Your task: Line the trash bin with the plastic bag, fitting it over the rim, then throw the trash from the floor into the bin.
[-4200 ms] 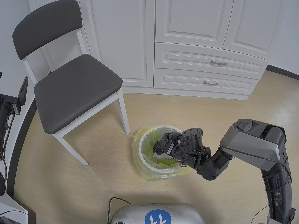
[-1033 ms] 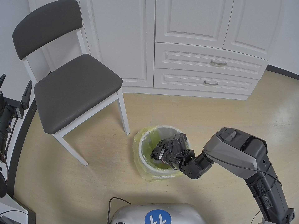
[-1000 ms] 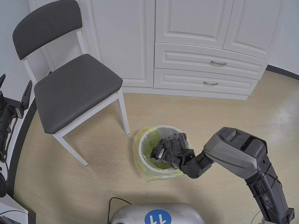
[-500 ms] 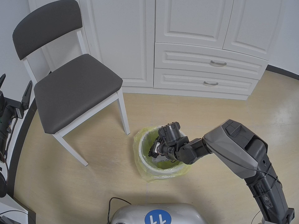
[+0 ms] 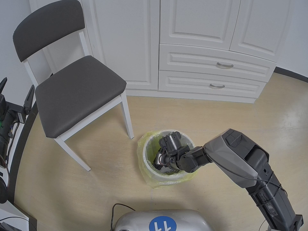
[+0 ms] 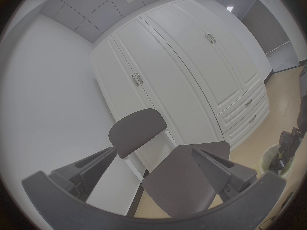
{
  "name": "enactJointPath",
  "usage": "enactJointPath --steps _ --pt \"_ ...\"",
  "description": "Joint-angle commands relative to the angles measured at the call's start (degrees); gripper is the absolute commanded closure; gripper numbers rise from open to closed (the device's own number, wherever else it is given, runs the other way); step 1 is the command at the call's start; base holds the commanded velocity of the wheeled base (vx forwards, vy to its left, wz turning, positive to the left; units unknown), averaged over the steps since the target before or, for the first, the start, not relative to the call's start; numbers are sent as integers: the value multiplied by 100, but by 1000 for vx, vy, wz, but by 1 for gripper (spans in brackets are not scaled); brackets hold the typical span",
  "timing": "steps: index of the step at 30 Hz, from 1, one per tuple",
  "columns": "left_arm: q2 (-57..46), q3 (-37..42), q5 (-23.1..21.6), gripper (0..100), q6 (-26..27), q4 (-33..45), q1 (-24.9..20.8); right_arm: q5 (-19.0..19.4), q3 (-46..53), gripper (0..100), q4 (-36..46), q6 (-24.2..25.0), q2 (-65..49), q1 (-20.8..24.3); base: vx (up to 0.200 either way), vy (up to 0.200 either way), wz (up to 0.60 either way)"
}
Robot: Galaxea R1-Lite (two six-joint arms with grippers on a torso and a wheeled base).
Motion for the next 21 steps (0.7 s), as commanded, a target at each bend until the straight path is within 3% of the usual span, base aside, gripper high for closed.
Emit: enactJointPath --steps 1,21 --pt "-21 -8 1 0 -1 -1 5 -1 -242 100 359 44 69 -12 0 0 0" --pt "-39 0 1 0 -1 -1 5 -54 -339 100 508 308 86 -56 0 0 0"
